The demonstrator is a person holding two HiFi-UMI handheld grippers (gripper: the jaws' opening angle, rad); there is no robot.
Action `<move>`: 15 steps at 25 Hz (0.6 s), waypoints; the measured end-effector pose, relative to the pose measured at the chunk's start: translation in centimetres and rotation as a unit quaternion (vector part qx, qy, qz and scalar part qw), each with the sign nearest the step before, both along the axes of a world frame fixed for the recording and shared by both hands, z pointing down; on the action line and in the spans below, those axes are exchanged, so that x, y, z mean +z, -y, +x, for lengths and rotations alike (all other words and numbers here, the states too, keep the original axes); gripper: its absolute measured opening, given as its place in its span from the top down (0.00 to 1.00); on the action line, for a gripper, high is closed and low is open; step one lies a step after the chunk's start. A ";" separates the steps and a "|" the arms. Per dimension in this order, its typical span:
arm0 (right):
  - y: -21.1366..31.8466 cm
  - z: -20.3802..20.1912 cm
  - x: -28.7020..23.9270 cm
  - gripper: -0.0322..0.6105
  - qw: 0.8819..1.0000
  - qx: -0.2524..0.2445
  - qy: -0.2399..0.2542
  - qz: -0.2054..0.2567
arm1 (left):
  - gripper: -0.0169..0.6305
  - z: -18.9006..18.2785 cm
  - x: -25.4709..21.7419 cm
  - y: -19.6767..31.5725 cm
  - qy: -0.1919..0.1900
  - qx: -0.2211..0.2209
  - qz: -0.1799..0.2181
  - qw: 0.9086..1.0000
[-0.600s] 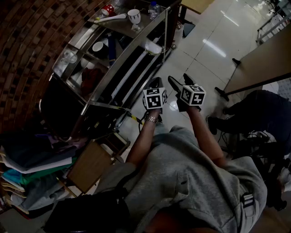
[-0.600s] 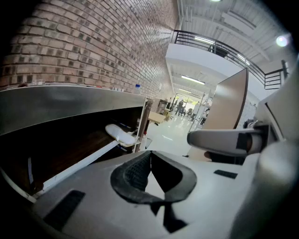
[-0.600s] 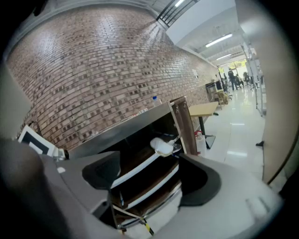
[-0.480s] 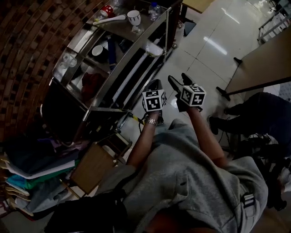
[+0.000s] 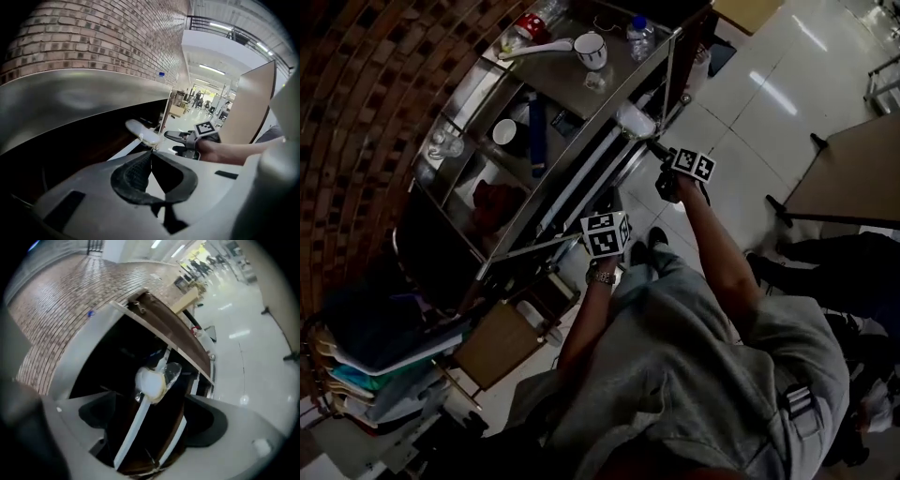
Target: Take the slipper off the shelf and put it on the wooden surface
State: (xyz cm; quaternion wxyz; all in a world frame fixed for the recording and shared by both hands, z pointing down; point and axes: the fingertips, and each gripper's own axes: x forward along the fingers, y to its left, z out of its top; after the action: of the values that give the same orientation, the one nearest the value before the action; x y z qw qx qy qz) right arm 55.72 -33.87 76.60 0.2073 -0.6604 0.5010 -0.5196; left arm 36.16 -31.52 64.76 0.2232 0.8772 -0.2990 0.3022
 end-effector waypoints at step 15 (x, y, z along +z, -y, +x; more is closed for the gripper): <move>9.6 1.3 8.0 0.60 0.996 -0.053 -0.046 -0.052 | 0.97 3.2 5.7 1.7 0.015 0.022 -0.036 0.999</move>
State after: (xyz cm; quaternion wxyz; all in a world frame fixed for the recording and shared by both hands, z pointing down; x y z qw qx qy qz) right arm 57.01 -43.49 84.60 0.1218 -0.6662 0.5167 -0.5237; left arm 39.35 -33.24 70.44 0.2433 0.8705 -0.2720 0.3303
